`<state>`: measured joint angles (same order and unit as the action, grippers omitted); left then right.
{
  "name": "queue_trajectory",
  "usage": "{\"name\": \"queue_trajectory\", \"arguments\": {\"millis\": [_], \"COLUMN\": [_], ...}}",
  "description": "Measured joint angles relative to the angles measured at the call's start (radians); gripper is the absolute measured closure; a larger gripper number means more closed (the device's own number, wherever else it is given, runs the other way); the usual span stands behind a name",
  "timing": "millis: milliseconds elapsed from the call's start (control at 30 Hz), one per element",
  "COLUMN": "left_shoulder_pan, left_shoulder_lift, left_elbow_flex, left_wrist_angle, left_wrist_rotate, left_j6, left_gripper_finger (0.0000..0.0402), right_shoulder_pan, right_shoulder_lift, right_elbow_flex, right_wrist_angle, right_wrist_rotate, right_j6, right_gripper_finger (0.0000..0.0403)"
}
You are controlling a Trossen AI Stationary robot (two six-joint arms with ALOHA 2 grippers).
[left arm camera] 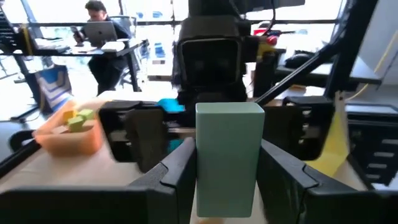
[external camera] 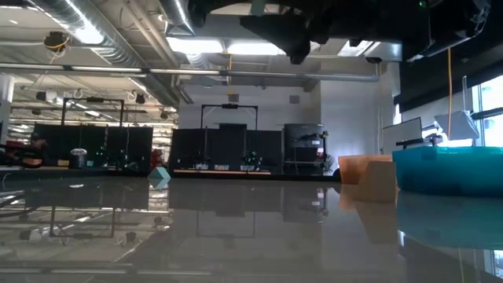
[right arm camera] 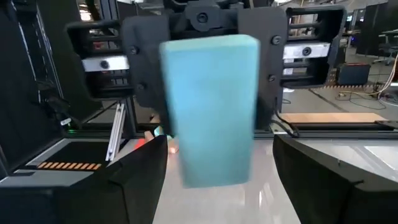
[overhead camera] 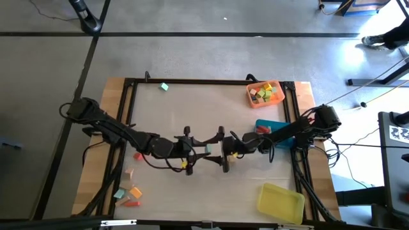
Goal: Sort blocks by size
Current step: Put the light blue rectangular block into the blue bin
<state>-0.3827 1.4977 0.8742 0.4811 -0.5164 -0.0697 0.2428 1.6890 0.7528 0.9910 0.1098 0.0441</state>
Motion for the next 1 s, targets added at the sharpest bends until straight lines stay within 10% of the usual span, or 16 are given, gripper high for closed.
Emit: {"name": "queue_trajectory", "arguments": {"millis": [200, 467, 733, 1000], "left_shoulder_pan": [0.004, 0.001, -0.004, -0.075], "left_shoulder_lift": [0.001, 0.001, -0.031, -0.291], "left_elbow_flex": [0.000, 0.000, 0.000, 0.002], "left_wrist_angle": [-0.003, -0.018, -0.063, -0.658], "left_wrist_rotate": [0.005, 0.005, 0.005, 0.000], "left_j6": [0.003, -0.005, 0.021, -0.198], "left_gripper_finger": [0.0272, 0.0272, 0.0217, 0.0176], "right_shoulder_pan": [0.000, 0.000, -0.001, 0.009], "right_shoulder_lift": [0.000, 0.000, -0.019, -0.291], "right_elbow_flex": [0.014, 0.014, 0.014, 0.014], "right_wrist_angle": [-0.013, -0.003, -0.055, -0.653], "right_wrist_rotate": [-0.026, -0.035, -0.018, 0.206], "right_j6": [-0.032, -0.055, -0.122, -0.054], "right_gripper_finger": [0.0142, 0.0273, 0.0274, 0.0274]}}
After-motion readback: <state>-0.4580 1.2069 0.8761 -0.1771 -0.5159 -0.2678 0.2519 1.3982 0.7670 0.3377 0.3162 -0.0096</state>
